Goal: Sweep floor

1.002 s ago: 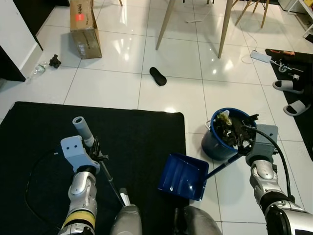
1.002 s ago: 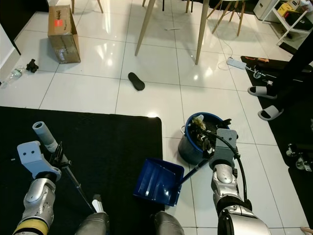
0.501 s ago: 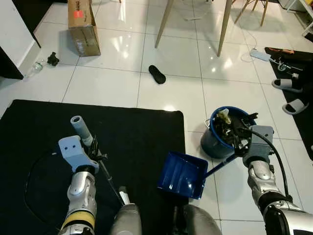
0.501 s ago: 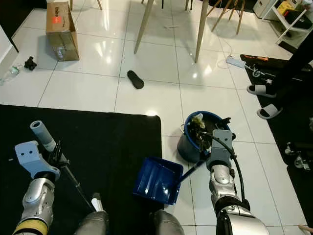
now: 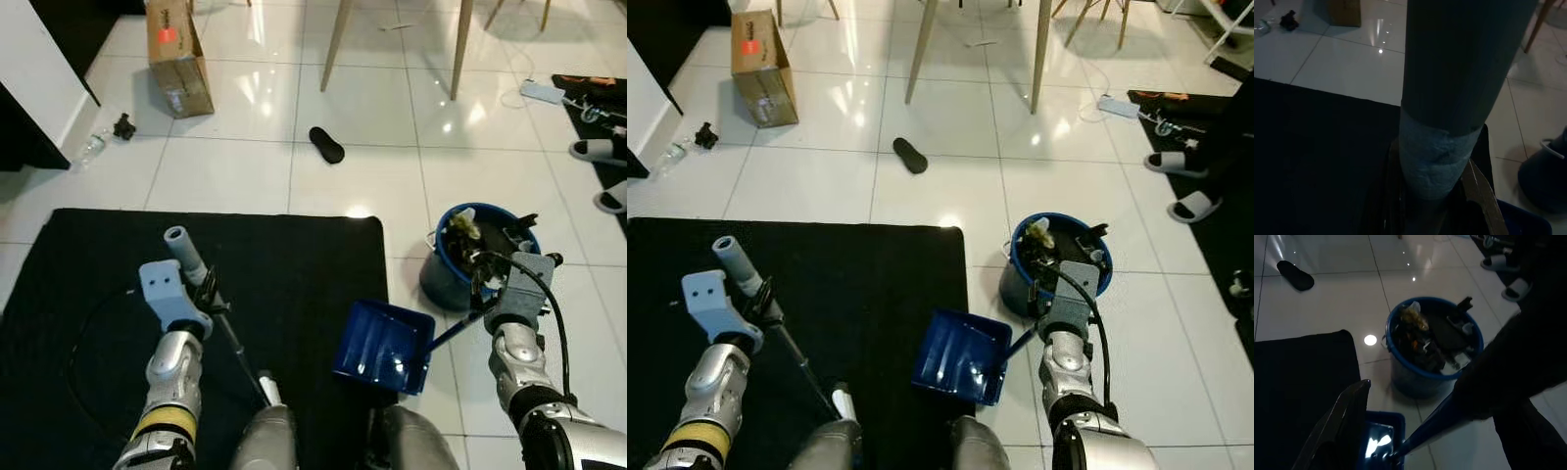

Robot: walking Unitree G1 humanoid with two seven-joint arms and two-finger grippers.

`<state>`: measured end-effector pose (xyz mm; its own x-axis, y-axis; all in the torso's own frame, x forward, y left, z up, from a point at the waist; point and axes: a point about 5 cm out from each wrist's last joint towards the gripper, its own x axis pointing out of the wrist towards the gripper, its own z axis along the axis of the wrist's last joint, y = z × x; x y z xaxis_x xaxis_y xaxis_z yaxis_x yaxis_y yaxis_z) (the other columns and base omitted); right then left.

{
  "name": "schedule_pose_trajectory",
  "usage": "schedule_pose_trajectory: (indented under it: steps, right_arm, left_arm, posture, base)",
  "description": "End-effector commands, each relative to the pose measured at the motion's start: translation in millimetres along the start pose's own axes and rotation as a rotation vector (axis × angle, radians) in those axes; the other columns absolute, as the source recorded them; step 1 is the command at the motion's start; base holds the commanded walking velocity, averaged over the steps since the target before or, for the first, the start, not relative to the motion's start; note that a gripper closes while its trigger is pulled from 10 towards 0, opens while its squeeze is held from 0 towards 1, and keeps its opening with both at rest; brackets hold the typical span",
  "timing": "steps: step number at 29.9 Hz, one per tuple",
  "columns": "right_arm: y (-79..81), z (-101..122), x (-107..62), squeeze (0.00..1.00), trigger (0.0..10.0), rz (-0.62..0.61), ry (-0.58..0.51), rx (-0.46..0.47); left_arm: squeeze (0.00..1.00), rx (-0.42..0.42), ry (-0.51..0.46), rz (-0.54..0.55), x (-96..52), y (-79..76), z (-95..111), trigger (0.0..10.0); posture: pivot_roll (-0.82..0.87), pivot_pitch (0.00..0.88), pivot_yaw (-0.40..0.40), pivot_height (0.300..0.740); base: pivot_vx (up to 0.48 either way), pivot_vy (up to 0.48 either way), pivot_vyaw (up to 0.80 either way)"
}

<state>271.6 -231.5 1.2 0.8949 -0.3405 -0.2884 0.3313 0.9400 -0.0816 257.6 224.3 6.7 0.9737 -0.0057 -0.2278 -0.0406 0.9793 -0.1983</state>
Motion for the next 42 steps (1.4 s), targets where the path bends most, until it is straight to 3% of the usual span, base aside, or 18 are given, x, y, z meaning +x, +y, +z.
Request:
schedule_pose_trajectory:
  steps: [1,9,26,34,42]
  right_arm:
    - [-1.8,-8,-4.6,0.00,10.0,-0.016,0.018,0.014]
    - [1.1,-10,-6.5,0.00,10.0,-0.022,0.016,0.033]
    - [28.3,3,-3.7,0.00,10.0,0.068,-0.027,0.098]
    - [47.7,-7,-14.5,0.00,10.0,0.218,-0.010,0.166]
    - [46.7,-13,-18.5,0.00,10.0,0.248,0.006,0.164]
  left_arm:
    - [0.00,-0.034,0.097,0.002,-7.5,2.4,-18,10.0]
    - [0.00,-0.030,0.093,-0.021,-5.4,5.7,-12,10.0]
    - [0.00,-0.081,0.123,-0.102,-11.9,0.2,-19,10.0]
    - [0.00,-0.074,0.145,-0.143,-14.0,-4.1,-22,10.0]
    - [0.00,-0.079,0.146,-0.158,-12.4,-7.3,-22,10.0]
  posture:
    - [0.22,0.096,-0.003,0.740]
    - [0.24,0.099,0.023,0.740]
    - [0.24,0.089,-0.011,0.740]
    - [0.23,0.072,-0.017,0.740]
    - [0.23,0.062,-0.017,0.740]
  base:
    - [0.000,0.000,0.00]
    - [0.000,0.000,0.00]
    - [0.000,0.000,0.00]
    - [0.000,0.000,0.00]
    - [0.000,0.000,0.00]
